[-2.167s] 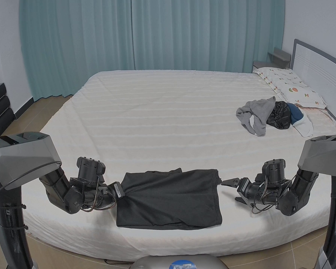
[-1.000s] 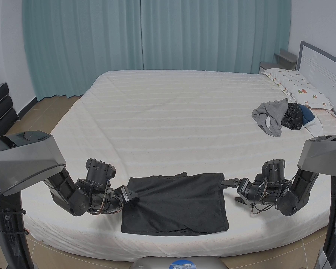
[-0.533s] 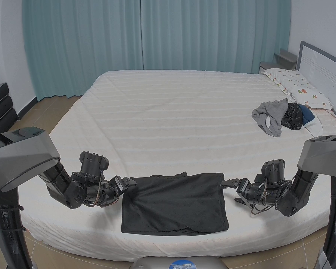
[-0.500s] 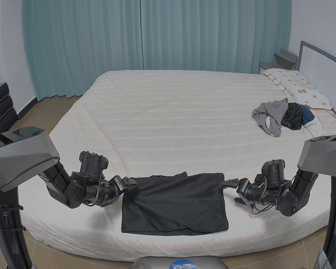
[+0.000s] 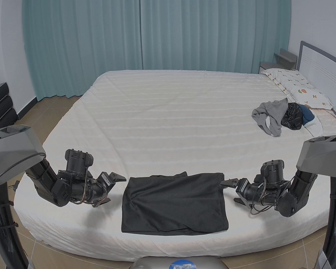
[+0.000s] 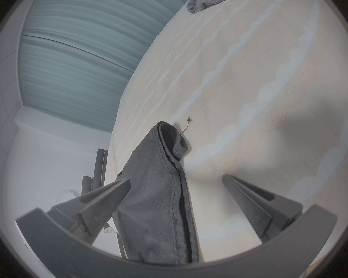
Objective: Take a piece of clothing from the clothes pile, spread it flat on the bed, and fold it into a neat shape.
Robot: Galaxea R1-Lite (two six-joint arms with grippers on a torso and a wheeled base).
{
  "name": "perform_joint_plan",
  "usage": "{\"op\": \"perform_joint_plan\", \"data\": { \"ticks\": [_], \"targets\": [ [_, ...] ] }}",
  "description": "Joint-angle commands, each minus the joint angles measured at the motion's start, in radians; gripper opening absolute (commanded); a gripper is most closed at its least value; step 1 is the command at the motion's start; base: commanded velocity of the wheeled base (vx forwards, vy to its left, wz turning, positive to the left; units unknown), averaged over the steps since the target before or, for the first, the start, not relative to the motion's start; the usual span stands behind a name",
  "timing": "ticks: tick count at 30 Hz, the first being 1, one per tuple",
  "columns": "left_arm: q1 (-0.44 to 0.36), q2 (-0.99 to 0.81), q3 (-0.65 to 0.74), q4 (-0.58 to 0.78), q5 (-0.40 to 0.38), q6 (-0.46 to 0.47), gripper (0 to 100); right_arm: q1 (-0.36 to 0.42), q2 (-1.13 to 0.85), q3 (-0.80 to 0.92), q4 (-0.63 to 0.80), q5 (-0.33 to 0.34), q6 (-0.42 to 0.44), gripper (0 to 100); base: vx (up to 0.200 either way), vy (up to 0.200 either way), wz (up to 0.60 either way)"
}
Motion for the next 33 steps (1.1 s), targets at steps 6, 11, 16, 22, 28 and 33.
{"op": "perform_joint_plan", "data": {
  "ticks": [6,11,16,22,28,33],
  "targets": [
    [-0.003,-0.266,0.107,0.007,0.037,-0.057,100,0.002,-0.186,0.119,0.001,-0.031,0.057,100,0.000,0.000,0.00],
    [-0.040,-0.507,0.144,0.105,0.136,-0.052,100,0.048,-0.378,0.226,0.006,-0.140,0.037,100,0.000,0.000,0.00],
    [-0.048,-0.780,0.124,0.342,0.191,0.018,100,0.059,-0.616,0.314,0.026,-0.266,-0.110,100,0.000,0.000,0.00],
    [-0.049,-1.044,0.128,0.497,0.358,0.178,100,0.044,-0.933,0.433,0.033,-0.333,-0.321,100,0.000,0.000,0.00],
    [-0.049,-1.288,0.150,0.571,0.490,0.319,100,0.022,-1.265,0.593,0.115,-0.327,-0.449,100,0.000,0.000,0.00],
    [-0.049,-1.449,0.197,0.619,0.596,0.352,100,0.018,-1.561,0.594,0.360,-0.327,-0.502,100,0.000,0.000,0.00]
  ]
}}
